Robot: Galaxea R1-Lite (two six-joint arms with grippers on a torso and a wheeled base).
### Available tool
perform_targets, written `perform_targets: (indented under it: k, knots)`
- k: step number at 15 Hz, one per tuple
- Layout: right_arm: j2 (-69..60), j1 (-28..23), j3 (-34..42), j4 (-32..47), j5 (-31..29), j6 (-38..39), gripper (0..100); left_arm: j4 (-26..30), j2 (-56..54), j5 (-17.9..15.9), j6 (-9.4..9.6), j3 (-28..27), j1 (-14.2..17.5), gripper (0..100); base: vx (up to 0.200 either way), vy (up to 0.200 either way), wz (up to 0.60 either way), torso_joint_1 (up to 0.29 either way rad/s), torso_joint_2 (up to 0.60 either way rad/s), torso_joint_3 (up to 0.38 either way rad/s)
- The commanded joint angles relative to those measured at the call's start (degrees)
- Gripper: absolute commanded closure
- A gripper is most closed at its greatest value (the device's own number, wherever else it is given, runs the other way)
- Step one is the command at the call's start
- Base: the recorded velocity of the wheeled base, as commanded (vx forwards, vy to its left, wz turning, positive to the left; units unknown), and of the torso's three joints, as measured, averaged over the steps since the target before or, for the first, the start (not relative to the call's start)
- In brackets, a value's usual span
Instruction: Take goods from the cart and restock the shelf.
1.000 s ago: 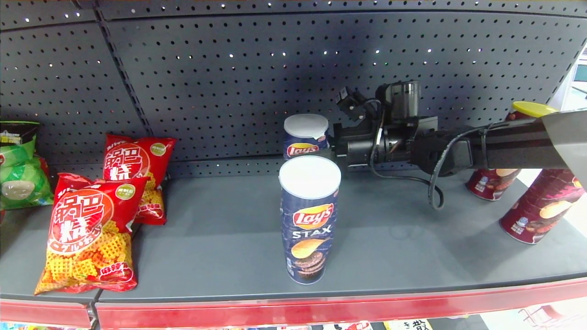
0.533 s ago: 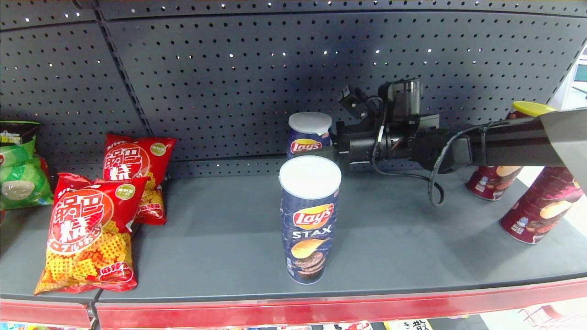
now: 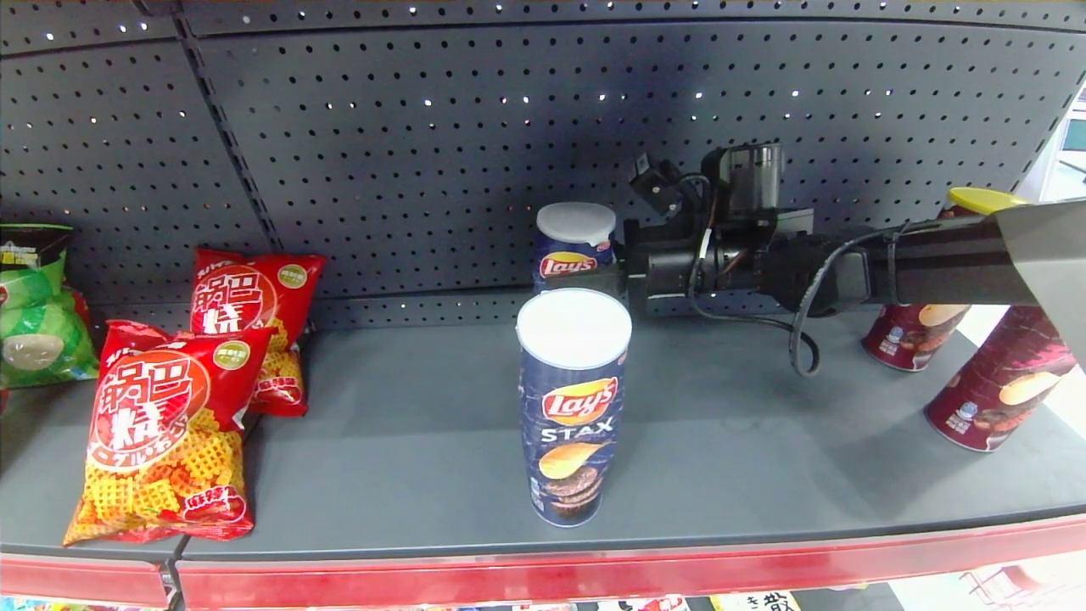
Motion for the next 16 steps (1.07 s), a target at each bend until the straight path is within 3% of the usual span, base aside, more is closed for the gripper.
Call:
perform_targets:
  k: [1,5,6,12,16]
  knots:
    - [-0.1,0.1,0.4,-0.1,0.0,0.0,100,0.0,0.0,0.1,-0.04,0.0,0.0,0,0.0,0.0,0.0,0.0,0.0,0.0]
    - [-0.2,0.3,2.7,-0.3,0.0,-0.1,100,0.0,0.0,0.0,-0.04,0.0,0.0,0,0.0,0.0,0.0,0.0,0.0,0.0]
    - [-0.2,0.3,2.8,-0.3,0.0,-0.2,0,0.0,0.0,0.0,-0.04,0.0,0.0,0,0.0,0.0,0.0,0.0,0.0,0.0]
    - [-0.7,-1.1,4.3,-0.1,0.0,-0.6,0,0.0,0.0,0.1,-0.04,0.0,0.0,0,0.0,0.0,0.0,0.0,0.0,0.0]
    - [-3.6,-5.8,10.3,-0.2,0.1,-1.2,0,0.0,0.0,0.0,-0.04,0.0,0.0,0,0.0,0.0,0.0,0.0,0.0,0.0]
